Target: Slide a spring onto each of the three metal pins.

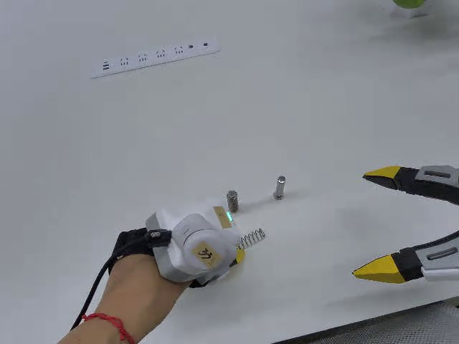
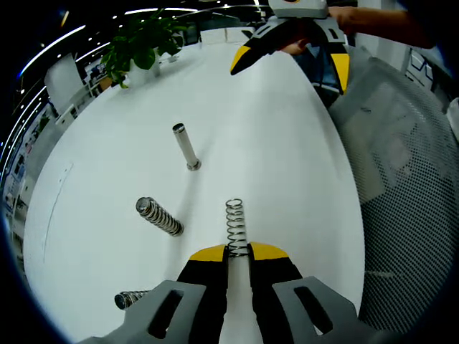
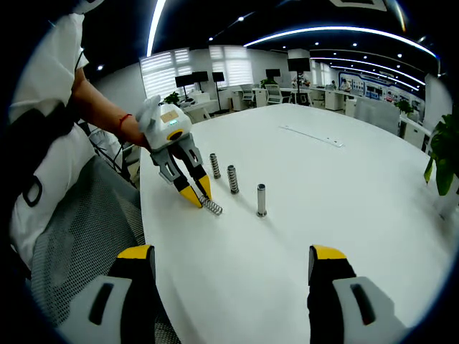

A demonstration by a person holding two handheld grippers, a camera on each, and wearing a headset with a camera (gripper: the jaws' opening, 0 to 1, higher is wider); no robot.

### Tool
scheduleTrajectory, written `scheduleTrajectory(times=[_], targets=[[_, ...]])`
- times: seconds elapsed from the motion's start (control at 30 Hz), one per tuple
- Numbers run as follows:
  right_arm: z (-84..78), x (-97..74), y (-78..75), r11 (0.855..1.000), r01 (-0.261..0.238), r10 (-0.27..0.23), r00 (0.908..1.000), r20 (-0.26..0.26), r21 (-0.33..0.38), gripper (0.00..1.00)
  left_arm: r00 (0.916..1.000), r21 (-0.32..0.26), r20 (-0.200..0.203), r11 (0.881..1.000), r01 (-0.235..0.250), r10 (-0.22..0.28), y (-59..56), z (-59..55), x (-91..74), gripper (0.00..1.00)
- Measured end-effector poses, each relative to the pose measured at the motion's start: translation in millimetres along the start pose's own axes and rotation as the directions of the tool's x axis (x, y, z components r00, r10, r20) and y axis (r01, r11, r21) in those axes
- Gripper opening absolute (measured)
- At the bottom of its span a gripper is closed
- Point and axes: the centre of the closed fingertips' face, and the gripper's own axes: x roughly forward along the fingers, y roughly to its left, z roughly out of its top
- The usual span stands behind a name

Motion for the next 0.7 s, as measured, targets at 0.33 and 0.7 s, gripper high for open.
scheduleTrajectory(times=[0.33,0.7], targets=[[-1.5,0.3,1.3,1.000,-0.003,0.003,0.9999,-0.012,-0.005,0.89,0.9998,-0.022,0.009,1.000,0.017,-0.017,-3.2,-0.2,-0.8,0.11],[-0.5,-1.1,1.8,1.000,-0.003,0.003,0.9997,-0.023,-0.016,0.89,0.9994,-0.034,0.018,0.999,0.029,-0.028,-10.1,-3.1,-4.1,0.11]])
